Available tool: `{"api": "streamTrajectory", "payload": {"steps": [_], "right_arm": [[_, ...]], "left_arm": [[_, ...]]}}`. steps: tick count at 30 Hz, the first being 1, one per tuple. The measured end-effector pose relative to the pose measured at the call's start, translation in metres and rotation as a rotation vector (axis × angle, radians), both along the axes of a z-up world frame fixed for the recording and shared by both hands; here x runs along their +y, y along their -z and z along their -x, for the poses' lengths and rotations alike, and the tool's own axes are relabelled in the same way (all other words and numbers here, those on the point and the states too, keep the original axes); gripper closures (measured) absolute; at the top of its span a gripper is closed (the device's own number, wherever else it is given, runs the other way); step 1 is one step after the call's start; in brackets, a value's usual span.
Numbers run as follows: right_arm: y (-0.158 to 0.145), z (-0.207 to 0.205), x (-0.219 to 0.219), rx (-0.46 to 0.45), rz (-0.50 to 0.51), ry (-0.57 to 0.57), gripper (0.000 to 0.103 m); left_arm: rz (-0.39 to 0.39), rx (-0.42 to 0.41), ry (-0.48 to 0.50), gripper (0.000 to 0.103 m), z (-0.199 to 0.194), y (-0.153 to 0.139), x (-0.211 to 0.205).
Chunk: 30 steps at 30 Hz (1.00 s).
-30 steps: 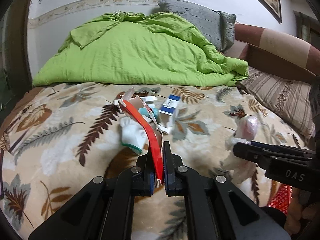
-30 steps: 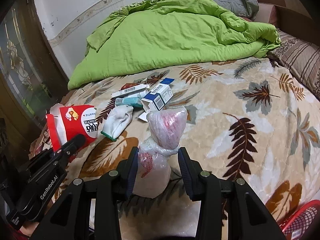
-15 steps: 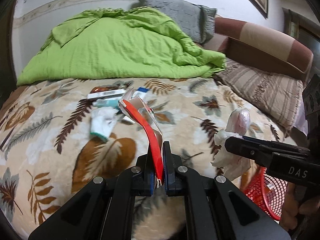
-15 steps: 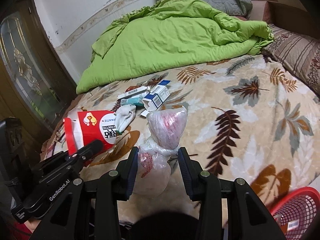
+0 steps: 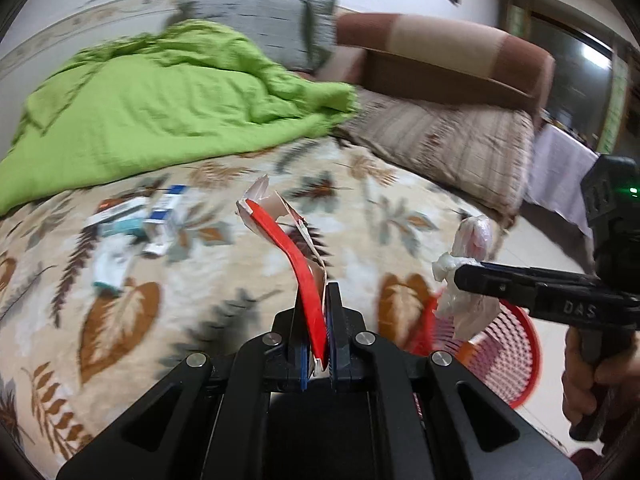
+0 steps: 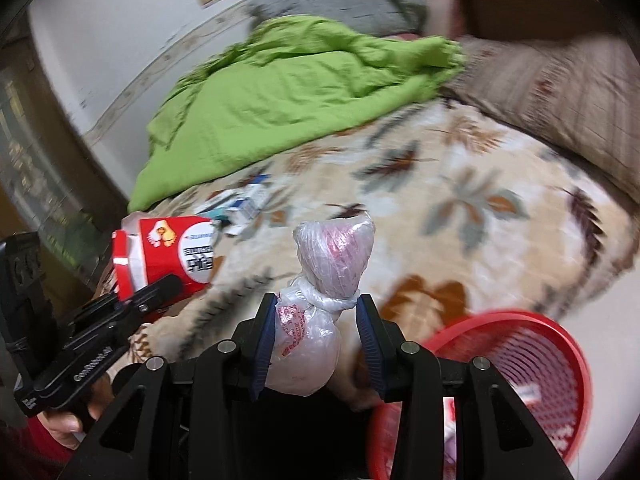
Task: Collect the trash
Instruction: 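Carry both bags to the red wastebasket and open both tools to drop them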
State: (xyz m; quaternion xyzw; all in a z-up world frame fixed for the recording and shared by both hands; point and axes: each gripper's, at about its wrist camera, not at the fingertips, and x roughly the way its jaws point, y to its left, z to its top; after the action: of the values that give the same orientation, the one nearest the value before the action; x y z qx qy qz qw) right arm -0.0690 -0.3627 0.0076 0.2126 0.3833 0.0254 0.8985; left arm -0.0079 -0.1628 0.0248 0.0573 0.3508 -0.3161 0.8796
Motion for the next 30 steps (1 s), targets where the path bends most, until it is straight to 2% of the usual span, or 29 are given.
{"api": "streamTrajectory", "payload": {"steps": [5,10,12,16,21,23,25,30], "right_arm": [[0.012,0.037,-0.039,0.055,0.006,0.092,0.06],[0.028,0.061,-0.066,0.105,-0.007,0.152,0.057],[0.036,0.063,-0.071,0.132,-0.008,0.161,0.055],[0.045,0.065,-0.08,0.168,-0.004,0.177,0.048],[0.038,0.07,-0.093,0.156,0.019,0.203,0.045],[0.036,0.07,-0.096,0.15,0.024,0.203,0.045],[0.034,0.069,-0.097,0.147,0.021,0.207,0.045],[0.025,0.053,-0.085,0.124,0.002,0.179,0.045]], "left_arm": [[0.005,0.049,0.126,0.097,0.017,0.0,-0.038],[0.01,0.147,0.275,0.097,0.027,0.003,-0.076],[-0.008,0.212,0.344,0.097,0.029,0.011,-0.093],[-0.064,0.246,0.421,0.096,0.038,0.024,-0.121],[-0.062,0.259,0.402,0.09,0.034,0.024,-0.123],[-0.05,0.259,0.387,0.079,0.03,0.021,-0.117],[-0.04,0.249,0.367,0.074,0.025,0.017,-0.113],[-0.009,0.224,0.316,0.07,0.011,0.007,-0.094]]}}
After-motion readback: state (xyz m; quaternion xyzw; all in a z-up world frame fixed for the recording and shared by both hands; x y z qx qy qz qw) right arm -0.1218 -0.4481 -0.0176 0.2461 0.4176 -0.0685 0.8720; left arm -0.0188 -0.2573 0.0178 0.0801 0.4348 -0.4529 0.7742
